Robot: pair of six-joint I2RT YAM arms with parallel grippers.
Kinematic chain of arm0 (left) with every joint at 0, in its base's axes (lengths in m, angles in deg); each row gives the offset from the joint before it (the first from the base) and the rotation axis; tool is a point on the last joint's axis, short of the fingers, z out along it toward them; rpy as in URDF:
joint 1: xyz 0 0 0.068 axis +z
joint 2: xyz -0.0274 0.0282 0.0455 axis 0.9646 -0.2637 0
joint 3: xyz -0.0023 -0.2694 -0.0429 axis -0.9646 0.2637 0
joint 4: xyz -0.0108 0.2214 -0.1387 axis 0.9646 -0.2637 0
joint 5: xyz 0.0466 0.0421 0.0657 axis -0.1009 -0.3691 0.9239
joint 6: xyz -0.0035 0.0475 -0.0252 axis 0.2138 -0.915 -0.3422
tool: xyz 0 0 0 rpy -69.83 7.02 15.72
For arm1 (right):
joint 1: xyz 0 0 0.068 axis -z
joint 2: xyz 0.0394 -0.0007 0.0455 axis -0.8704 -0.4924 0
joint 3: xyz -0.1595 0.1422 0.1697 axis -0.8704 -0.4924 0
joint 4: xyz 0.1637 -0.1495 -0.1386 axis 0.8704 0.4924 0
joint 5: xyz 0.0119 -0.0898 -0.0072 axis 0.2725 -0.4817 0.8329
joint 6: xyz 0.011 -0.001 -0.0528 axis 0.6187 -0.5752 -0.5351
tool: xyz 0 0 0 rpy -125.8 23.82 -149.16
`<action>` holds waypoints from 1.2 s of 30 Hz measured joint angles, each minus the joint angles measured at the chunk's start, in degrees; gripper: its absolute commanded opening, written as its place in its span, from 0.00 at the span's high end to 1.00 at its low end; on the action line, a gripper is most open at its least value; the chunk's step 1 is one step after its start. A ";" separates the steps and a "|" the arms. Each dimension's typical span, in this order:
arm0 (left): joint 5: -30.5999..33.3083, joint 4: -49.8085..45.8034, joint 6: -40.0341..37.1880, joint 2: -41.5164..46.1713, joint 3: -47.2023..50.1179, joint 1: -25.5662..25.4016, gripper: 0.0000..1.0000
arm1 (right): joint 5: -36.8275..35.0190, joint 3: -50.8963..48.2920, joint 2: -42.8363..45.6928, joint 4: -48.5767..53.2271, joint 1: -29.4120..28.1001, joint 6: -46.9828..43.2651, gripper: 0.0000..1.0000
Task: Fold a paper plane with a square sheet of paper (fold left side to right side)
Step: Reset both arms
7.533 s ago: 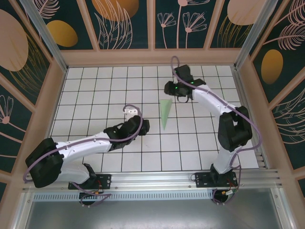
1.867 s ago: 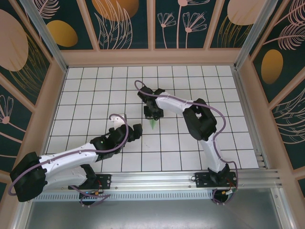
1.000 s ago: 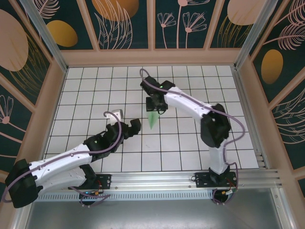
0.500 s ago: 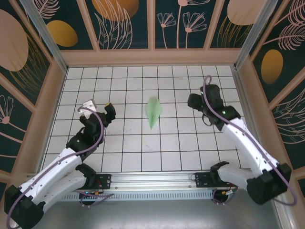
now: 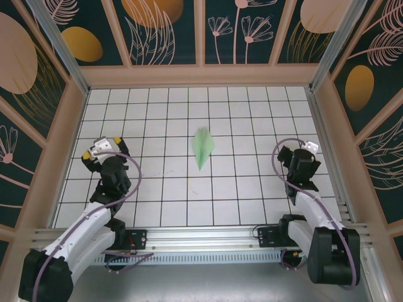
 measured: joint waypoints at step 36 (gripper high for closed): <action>-29.66 52.26 -2.89 -43.76 3.87 14.86 0.02 | 18.78 -1.64 -33.59 -49.70 -0.96 -7.48 0.01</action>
